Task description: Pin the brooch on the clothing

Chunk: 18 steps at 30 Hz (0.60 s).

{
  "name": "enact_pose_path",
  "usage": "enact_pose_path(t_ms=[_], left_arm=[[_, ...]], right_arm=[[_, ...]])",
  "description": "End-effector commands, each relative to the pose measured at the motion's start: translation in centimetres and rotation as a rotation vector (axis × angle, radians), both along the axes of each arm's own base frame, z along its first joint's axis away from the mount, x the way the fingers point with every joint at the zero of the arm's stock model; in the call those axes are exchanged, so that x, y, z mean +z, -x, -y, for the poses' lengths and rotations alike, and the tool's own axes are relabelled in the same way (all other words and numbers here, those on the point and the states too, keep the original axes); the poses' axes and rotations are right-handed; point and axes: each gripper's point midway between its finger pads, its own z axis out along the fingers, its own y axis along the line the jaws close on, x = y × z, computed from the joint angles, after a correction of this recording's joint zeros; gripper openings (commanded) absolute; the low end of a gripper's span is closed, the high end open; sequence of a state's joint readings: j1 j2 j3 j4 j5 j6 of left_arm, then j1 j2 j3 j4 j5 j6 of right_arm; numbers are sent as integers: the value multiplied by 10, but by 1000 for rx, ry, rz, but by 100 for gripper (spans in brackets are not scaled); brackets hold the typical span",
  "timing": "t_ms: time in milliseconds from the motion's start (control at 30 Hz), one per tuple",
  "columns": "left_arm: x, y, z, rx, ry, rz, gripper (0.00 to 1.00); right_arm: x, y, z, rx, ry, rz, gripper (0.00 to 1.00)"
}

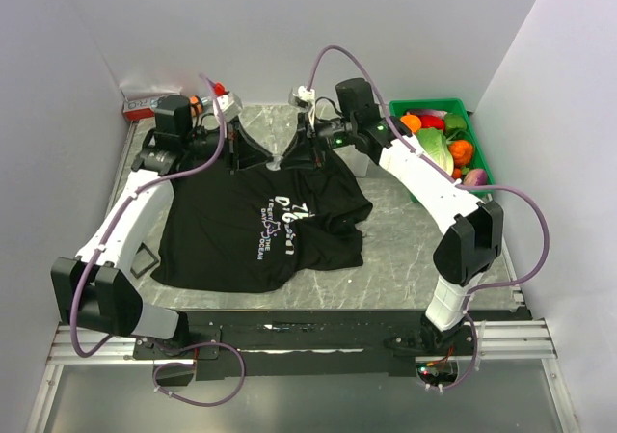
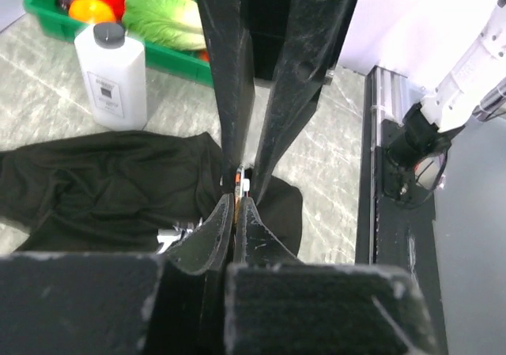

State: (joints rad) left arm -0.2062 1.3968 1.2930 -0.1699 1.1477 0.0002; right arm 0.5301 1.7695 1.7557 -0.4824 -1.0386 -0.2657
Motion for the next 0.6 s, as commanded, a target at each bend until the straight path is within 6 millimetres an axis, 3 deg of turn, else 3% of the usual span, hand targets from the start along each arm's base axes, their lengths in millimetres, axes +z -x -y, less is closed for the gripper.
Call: enact_pose_path(t_ms=[0, 67, 100, 167, 233, 267, 300, 333, 367, 433, 467, 533, 567], left_arm=[[-25, 7, -23, 19, -222, 88, 1], [-37, 7, -44, 50, -360, 113, 1], [-62, 13, -67, 78, -514, 86, 1], [-85, 22, -91, 114, -639, 49, 1], [-94, 27, -123, 213, -789, 80, 1], [-111, 33, -136, 254, -847, 52, 1], [-106, 39, -146, 319, -874, 81, 1], [-110, 35, -169, 412, -969, 104, 1], [-130, 44, -183, 436, -1036, 74, 1], [-135, 51, -211, 534, -1141, 86, 1], [-155, 62, -238, 582, -1257, 36, 1], [-167, 73, -265, 623, -1385, 37, 1], [-183, 81, -284, 652, -1474, 11, 1]], right_arm=[[19, -13, 10, -49, -41, 37, 41], [13, -11, 21, -63, -27, 29, 67], [9, -12, 25, -74, -17, 25, 68], [-5, -14, 37, -103, 21, 14, 70], [-10, -16, 44, -136, 45, 21, 72], [-19, -17, 48, -159, 64, 8, 73], [-20, -15, 47, -160, 66, 4, 75], [-20, -13, 49, -161, 66, 5, 77], [-23, -12, 50, -165, 71, -6, 77], [-26, -12, 49, -169, 74, -30, 80], [-27, -12, 49, -171, 74, -41, 81], [-29, -12, 45, -163, 73, -64, 82], [-27, -14, 45, -165, 70, -64, 83]])
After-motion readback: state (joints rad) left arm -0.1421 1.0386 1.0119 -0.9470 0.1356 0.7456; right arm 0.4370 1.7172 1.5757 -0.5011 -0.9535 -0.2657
